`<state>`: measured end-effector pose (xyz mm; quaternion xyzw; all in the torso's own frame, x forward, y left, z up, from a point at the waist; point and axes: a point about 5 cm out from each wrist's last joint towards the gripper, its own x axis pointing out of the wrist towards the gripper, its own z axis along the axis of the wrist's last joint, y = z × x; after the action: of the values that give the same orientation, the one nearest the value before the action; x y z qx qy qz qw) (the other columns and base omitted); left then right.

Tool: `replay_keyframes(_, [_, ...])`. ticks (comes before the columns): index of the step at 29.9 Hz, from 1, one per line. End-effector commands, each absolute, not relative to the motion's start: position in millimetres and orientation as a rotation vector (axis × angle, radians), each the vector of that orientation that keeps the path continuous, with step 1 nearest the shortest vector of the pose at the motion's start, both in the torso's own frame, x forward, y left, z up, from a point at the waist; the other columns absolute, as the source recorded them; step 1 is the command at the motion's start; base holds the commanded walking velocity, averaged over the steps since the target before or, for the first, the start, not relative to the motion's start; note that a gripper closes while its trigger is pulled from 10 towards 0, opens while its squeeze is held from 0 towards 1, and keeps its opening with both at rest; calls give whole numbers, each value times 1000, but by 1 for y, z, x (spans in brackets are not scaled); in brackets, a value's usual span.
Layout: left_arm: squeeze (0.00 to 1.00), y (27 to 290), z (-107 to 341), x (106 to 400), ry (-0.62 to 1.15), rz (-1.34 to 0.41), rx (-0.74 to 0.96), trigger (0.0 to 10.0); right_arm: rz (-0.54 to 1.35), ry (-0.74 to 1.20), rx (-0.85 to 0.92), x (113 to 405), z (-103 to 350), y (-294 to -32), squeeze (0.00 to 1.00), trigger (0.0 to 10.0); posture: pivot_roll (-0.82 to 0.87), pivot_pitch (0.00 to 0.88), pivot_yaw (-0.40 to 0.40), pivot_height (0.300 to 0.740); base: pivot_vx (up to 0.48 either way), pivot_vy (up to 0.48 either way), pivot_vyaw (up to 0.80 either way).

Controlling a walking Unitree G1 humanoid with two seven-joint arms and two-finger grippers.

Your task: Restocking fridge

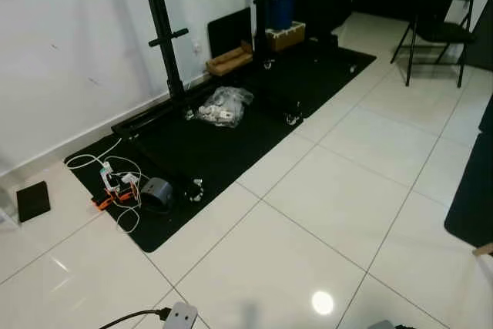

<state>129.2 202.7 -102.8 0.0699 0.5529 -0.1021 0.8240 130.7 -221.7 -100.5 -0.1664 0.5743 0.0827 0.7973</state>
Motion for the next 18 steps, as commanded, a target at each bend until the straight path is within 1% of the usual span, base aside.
replay_keyframes(1, [0,195,-104,129,1177,-263,152,10000,154,1248,-368,126,-101,-227,0,10000,60,0,-20,740,240,0,0])
replay_keyframes(10, [0,195,-104,129,1176,-275,163,10000,144,1249,-379,125,-101,-227,0,10000,58,0,-16,740,248,0,0])
replay_keyframes(18, [0,195,-104,129,1175,-277,164,10000,151,1249,-379,125,-101,-227,0,10000,60,0,-15,740,249,0,-800])
